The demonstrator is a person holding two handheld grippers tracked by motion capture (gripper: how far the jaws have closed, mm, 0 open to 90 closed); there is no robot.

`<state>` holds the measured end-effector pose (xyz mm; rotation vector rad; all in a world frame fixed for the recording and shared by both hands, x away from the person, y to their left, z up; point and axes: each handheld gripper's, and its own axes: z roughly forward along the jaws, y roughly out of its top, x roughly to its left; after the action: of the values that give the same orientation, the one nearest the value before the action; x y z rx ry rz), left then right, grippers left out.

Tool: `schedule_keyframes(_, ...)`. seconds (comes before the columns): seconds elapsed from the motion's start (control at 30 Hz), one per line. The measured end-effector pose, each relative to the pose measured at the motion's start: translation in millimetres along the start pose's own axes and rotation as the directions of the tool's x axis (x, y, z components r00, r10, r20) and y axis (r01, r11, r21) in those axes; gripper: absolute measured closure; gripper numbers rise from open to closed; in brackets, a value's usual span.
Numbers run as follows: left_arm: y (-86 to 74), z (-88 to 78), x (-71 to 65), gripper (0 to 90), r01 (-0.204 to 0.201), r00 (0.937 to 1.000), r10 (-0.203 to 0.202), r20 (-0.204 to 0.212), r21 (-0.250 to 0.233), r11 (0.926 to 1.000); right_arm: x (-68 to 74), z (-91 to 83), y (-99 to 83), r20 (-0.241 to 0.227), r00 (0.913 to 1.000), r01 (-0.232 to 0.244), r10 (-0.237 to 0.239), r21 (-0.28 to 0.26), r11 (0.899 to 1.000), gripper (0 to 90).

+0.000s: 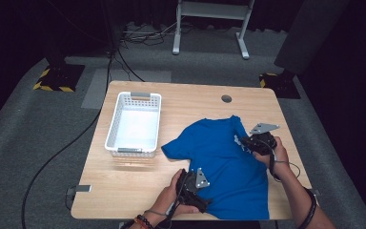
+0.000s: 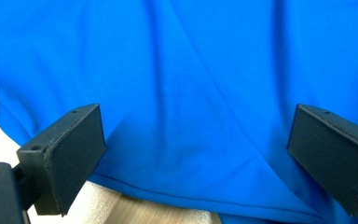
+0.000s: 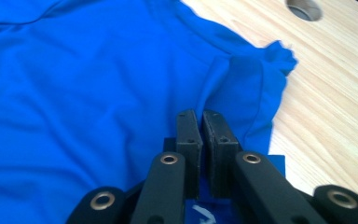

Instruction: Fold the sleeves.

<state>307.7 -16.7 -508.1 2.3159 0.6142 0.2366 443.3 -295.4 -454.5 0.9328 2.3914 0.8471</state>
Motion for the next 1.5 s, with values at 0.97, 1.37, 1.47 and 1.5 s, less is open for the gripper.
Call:
schedule_keyframes(0.97, 7.7, 7.7, -4.2, 1.2, 0.003, 1.0000, -0.003, 0.003, 0.007, 1.0000, 0.4, 18.5, -24.9, -0.095, 0.9913, -0.084, 0.091, 0.079, 0.993, 54.4)
schedule_keyframes(1.37, 27.6, 26.2, 3.2, 0.1, -0.028, 0.9991, 0.028, 0.032, 0.011, 0.9995, -26.4, 27.1, -21.9, -0.055, 0.9896, -0.127, 0.133, 0.098, 0.987, 54.4)
schedule_keyframes(1.47, 29.0, 25.1, 4.1, 0.5, -0.029, 0.9993, 0.028, 0.024, 0.025, 0.9993, -31.4, 28.4, -21.3, -0.050, 0.9894, -0.131, 0.136, 0.102, 0.986, 50.6)
schedule_keyframes(1.5, 28.5, 23.7, 3.7, 1.8, -0.025, 0.9995, 0.025, 0.018, 0.022, 0.9994, -31.7, 28.2, -21.2, -0.048, 0.9897, -0.129, 0.135, 0.103, 0.986, 48.4)
